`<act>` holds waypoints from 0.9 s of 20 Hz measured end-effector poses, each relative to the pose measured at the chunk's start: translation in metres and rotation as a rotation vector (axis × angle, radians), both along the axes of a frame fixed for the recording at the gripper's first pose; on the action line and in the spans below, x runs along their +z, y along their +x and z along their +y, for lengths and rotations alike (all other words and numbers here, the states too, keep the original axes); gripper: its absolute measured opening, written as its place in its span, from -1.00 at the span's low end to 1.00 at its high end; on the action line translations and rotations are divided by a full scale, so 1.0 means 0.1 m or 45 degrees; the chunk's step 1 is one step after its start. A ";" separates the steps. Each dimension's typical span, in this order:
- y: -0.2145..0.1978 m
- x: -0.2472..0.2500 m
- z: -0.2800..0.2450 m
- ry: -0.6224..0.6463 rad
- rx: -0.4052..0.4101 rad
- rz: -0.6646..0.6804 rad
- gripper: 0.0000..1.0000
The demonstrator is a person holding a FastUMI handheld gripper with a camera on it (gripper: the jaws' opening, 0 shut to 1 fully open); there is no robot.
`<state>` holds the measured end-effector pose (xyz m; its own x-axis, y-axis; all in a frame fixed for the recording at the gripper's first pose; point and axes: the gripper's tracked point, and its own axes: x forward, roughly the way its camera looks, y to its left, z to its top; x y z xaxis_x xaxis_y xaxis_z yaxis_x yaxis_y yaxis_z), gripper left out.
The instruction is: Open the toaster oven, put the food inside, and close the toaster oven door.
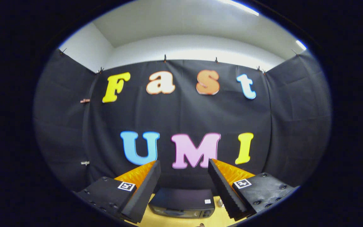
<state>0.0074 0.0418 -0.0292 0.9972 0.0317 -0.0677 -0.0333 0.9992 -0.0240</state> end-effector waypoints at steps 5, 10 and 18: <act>-0.19 0.31 0.12 0.056 0.007 -0.103 0.94; -0.33 0.32 0.19 0.051 0.042 -0.105 0.94; -0.27 0.28 0.17 0.047 0.044 -0.081 0.94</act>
<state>-0.0192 0.0589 -0.0012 0.9977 0.0670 -0.0025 -0.0670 0.9977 0.0094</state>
